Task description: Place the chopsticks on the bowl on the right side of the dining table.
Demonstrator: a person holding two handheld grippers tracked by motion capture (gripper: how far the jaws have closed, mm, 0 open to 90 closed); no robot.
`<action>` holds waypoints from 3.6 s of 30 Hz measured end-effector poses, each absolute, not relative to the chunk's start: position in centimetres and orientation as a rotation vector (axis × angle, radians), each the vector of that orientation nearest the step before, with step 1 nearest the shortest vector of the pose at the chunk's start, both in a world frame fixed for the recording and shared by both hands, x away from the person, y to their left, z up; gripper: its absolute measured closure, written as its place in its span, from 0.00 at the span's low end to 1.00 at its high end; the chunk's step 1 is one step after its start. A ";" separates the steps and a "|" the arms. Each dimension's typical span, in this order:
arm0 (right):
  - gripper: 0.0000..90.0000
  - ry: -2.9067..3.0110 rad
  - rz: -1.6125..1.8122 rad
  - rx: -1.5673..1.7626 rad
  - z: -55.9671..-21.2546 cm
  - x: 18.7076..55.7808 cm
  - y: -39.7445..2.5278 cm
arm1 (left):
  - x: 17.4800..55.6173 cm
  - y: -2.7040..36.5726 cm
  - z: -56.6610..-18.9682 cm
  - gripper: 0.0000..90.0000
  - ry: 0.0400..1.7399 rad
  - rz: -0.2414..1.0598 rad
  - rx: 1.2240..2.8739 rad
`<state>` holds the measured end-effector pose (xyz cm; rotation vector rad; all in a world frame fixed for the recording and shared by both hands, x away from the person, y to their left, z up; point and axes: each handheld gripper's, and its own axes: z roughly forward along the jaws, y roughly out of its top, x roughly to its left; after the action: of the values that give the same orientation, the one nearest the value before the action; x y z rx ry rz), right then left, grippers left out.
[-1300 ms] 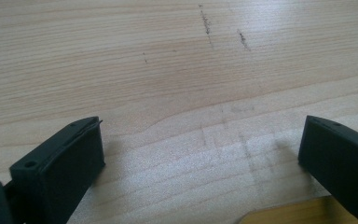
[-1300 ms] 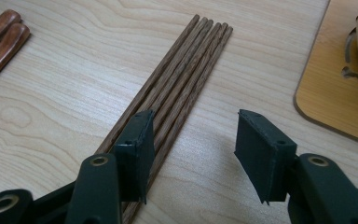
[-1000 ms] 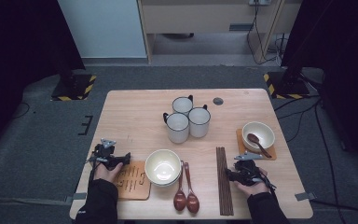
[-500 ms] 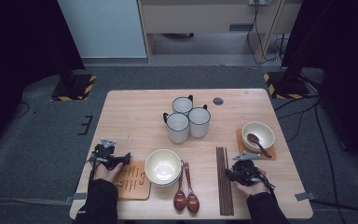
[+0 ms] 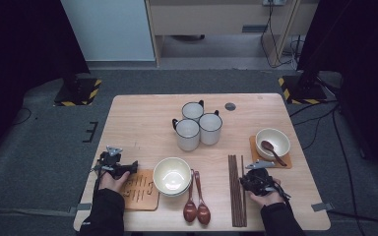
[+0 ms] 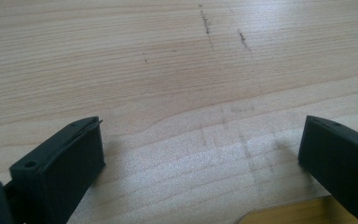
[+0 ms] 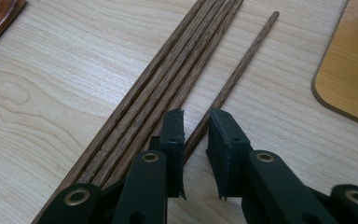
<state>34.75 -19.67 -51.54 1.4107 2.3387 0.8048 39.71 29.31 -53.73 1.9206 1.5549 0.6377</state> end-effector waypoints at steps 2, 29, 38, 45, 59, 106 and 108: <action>0.85 2.336 0.803 1.412 -51.5 34.8 -19.7 | 39.7 29.3 -53.7 0.00 1.555 0.638 1.921; 0.93 2.287 0.749 1.475 -51.3 35.2 -20.9 | 39.7 29.3 -53.7 0.00 1.555 0.638 1.921; 0.94 2.269 0.729 1.489 -51.2 35.4 -21.1 | 39.7 29.3 -53.7 0.00 1.555 0.638 1.921; 0.94 2.252 0.747 1.477 -51.1 36.0 -21.3 | 39.7 29.3 -53.7 0.00 1.555 0.638 1.921; 0.91 2.268 0.732 1.439 -51.5 36.4 -20.7 | 39.7 29.3 -53.7 0.00 1.555 0.638 1.921; 0.82 2.249 0.803 1.503 -51.1 32.4 -23.2 | 39.7 29.3 -53.7 0.00 1.555 0.638 1.921; 0.83 2.249 0.798 1.510 -51.1 32.4 -23.2 | 39.7 29.3 -53.7 0.00 1.555 0.638 1.921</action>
<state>32.44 -23.19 -51.15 1.5104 2.2486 0.7980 39.71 29.31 -53.73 1.9212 1.5546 0.6381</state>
